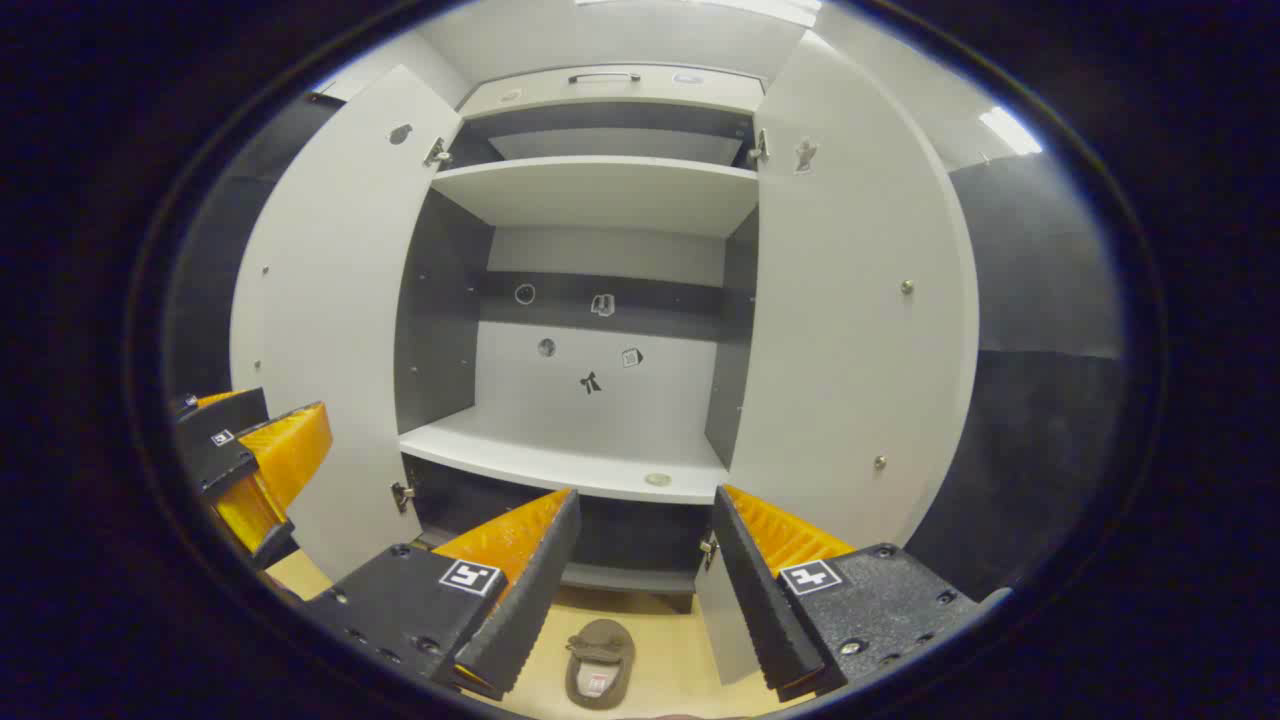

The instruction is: Grab one shoe with the right hand and put it into the shoe cabinet, grab the other shoe with the left hand and put it into the shoe cabinet; then close the right door with the right hand and the left door with the left hand.

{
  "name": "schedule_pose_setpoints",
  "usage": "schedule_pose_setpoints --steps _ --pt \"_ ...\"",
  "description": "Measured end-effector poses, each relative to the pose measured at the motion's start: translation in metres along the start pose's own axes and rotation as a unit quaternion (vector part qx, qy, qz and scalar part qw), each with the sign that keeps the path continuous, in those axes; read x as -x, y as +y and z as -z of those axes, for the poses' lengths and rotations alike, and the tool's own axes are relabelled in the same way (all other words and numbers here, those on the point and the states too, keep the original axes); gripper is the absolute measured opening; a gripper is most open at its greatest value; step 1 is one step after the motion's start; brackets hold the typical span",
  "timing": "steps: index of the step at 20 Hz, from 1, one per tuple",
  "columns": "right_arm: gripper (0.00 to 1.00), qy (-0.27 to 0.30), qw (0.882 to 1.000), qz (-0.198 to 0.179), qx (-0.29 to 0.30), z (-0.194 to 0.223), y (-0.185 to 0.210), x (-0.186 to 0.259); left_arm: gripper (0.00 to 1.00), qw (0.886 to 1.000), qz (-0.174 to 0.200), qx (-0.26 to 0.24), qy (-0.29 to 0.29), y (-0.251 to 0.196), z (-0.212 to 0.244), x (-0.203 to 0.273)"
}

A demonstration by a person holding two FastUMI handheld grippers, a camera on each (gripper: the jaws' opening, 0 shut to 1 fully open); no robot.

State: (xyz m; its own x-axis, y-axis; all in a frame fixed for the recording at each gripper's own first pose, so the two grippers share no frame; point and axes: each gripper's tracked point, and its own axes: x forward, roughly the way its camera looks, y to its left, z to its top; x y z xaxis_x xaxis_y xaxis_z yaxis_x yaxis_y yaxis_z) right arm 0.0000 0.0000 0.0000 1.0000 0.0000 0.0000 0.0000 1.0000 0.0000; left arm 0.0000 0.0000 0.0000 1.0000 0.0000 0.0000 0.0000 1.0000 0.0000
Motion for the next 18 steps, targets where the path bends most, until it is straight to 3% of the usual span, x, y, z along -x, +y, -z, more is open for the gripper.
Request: schedule_pose_setpoints --steps 15,18 --pt "0.87 0.014 1.0 -0.021 0.001 0.007 0.023 -0.005 0.95 0.999 -0.019 0.0 0.033 0.019 0.017 0.004" --pt "0.87 0.035 0.999 -0.008 0.036 0.023 0.024 -0.008 0.95 0.999 -0.032 -0.001 0.032 0.029 0.016 0.011"
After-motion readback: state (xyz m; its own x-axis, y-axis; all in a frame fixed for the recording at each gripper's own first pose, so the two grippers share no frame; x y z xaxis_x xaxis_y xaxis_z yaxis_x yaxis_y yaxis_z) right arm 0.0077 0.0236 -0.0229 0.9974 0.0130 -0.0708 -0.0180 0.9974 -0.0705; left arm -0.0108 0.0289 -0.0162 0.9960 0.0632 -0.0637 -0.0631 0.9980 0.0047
